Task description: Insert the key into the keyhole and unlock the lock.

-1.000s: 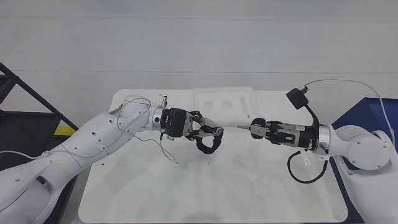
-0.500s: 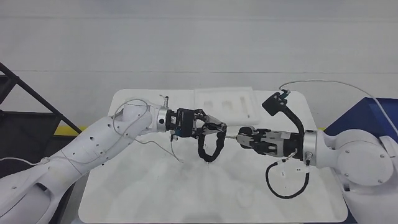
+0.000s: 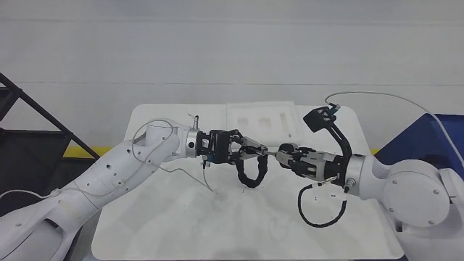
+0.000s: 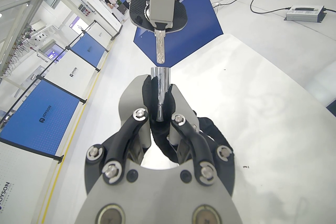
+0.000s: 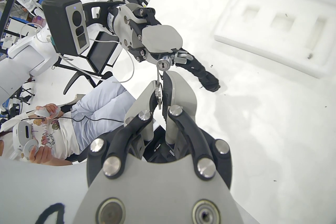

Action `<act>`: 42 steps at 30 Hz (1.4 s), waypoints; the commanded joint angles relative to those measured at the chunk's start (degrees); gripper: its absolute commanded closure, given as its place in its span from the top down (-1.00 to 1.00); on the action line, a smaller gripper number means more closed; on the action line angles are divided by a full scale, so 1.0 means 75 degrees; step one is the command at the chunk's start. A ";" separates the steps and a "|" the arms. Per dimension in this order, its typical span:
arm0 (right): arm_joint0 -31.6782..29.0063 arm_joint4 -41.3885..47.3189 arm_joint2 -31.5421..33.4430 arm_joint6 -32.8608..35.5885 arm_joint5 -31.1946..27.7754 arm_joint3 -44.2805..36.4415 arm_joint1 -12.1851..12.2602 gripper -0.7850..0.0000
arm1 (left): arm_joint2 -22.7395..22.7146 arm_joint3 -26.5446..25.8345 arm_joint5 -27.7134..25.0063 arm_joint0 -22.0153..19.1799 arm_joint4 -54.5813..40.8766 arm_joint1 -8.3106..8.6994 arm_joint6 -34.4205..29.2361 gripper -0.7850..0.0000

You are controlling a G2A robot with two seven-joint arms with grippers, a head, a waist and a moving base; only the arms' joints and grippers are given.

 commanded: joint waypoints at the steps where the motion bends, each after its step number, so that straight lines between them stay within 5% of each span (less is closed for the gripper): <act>1: -0.0017 -0.0038 0.0004 -0.0027 0.0076 -0.0027 0.0006 -1.00 | -0.0053 0.0015 -0.0019 0.0041 0.0050 -0.0019 0.0011 -1.00; 42: 0.0241 0.0032 -0.0375 0.0200 -0.0141 0.0391 0.0084 -1.00 | -0.0824 0.0199 -0.0578 0.0493 0.0723 -0.0383 0.0082 -1.00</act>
